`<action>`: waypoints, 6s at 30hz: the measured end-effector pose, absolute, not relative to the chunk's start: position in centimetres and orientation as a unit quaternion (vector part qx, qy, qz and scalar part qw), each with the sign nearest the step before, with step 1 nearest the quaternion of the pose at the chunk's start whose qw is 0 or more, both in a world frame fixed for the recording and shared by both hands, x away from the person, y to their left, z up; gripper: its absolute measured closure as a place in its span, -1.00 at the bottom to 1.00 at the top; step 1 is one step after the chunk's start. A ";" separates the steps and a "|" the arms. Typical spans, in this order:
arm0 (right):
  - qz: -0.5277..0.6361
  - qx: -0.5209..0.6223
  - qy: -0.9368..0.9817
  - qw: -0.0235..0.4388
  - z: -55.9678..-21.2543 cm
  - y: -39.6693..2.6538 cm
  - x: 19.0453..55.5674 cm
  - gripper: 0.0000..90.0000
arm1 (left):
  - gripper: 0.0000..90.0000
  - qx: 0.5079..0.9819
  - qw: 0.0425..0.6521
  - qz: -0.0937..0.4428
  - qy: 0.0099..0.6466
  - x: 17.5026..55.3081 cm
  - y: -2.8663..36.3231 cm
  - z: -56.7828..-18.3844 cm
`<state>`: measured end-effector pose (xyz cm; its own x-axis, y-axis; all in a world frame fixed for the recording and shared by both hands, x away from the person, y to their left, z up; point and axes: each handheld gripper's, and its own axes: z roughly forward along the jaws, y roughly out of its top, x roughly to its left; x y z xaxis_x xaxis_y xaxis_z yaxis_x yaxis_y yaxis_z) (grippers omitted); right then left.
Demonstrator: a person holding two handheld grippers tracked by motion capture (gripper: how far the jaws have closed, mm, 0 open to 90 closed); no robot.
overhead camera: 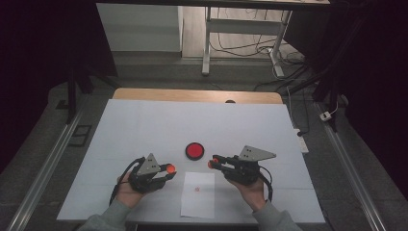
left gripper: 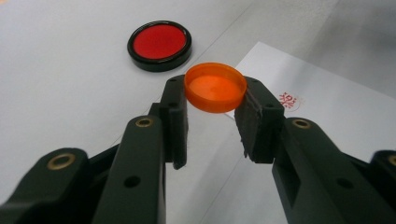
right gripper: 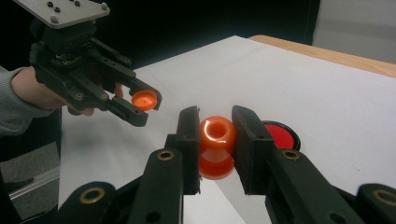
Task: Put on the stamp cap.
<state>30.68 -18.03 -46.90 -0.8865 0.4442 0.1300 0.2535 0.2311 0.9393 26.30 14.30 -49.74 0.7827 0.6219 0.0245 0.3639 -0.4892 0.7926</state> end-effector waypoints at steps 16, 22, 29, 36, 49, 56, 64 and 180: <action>0.583 0.224 0.776 0.087 -46.6 -18.3 30.6 0.60 | 0.44 0.855 0.417 0.147 0.270 27.1 11.7 -49.2; 0.588 0.226 0.771 0.090 -46.2 -18.7 30.6 0.60 | 0.45 0.861 0.416 0.141 0.258 27.6 10.1 -48.8; 0.592 0.226 0.768 0.095 -45.9 -19.0 30.5 0.60 | 0.44 0.857 0.431 0.131 0.250 28.1 8.3 -48.5; 0.590 0.225 0.770 0.094 -46.0 -18.9 30.6 0.60 | 0.44 0.868 0.419 0.125 0.233 28.1 6.8 -49.0; 0.587 0.221 0.774 0.089 -46.3 -18.5 30.6 0.60 | 0.45 0.871 0.415 0.122 0.233 28.2 6.5 -49.3; 0.585 0.218 0.777 0.082 -46.5 -18.2 30.4 0.60 | 0.44 0.873 0.413 0.120 0.232 28.3 6.3 -49.4; 0.585 0.209 0.781 0.071 -46.7 -17.4 30.1 0.60 | 0.45 0.874 0.412 0.118 0.229 28.3 6.1 -49.5; 0.572 0.206 0.792 0.056 -49.2 -16.0 29.8 0.61 | 0.44 0.881 0.395 0.138 0.220 27.7 5.4 -49.4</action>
